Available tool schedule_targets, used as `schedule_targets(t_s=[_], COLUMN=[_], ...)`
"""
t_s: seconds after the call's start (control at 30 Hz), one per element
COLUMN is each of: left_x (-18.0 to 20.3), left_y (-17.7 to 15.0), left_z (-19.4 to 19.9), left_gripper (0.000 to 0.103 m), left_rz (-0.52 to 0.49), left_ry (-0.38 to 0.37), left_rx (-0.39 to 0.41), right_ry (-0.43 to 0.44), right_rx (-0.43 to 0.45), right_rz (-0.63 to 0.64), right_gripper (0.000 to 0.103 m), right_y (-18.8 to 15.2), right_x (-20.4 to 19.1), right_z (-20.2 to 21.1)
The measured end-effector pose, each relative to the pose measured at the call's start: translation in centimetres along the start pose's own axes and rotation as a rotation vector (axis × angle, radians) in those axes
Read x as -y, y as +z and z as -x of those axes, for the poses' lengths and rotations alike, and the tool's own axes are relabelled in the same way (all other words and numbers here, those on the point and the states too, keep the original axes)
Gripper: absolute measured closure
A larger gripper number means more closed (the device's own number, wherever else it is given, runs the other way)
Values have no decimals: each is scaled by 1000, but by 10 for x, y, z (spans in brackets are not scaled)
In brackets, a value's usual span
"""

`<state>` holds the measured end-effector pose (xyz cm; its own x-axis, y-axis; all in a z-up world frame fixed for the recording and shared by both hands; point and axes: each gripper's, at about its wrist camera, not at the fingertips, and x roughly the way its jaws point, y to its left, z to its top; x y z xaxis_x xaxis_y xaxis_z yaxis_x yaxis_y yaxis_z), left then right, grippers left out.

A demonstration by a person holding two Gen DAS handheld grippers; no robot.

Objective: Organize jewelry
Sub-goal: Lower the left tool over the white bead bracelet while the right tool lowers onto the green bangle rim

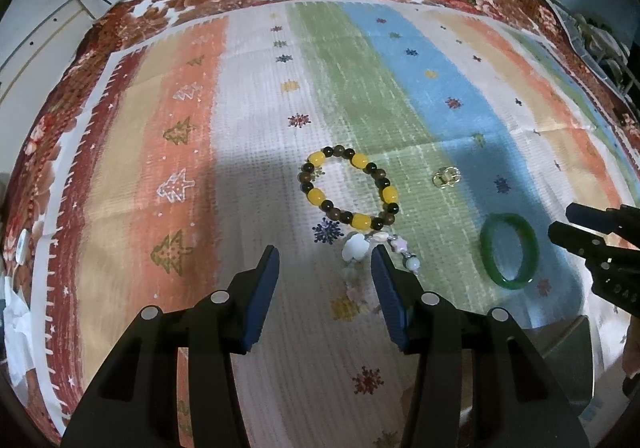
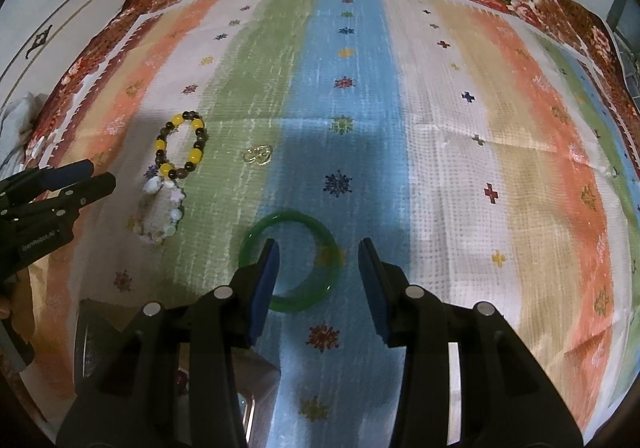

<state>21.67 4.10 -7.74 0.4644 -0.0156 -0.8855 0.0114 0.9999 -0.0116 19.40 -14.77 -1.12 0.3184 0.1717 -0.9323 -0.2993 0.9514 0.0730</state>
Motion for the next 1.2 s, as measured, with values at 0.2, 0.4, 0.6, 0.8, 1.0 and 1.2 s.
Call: schedule_targets(t_s=[0.2,0.4,0.6,0.8,1.0,1.2], left_x=[5,11,12,16,16,15], left_y=[2,6,6,6,3,1], left_z=[-11,-23,-38,-44,-52,-55], left_gripper=[55,55,55,55,53,52], left_rz=[-28,-50,-56,-61,-66,-60], left_ry=[-1,-7,-10,-32,-31,-37], left_rx=[-25,-52,-85,-100,-125,-128], right_ry=[-6,-21,-22,-25,-26,-35], right_rx=[-30,-61,-91,-122,-138,-145], right_rz=[7,-7,-2,3,11,23], right_gripper=[60,60,60,60,56,44], right_y=[2,8,10,10,9,7], right_x=[2,11,13,12,11,10], right_z=[-13,-29,-42,-53,-59,-62])
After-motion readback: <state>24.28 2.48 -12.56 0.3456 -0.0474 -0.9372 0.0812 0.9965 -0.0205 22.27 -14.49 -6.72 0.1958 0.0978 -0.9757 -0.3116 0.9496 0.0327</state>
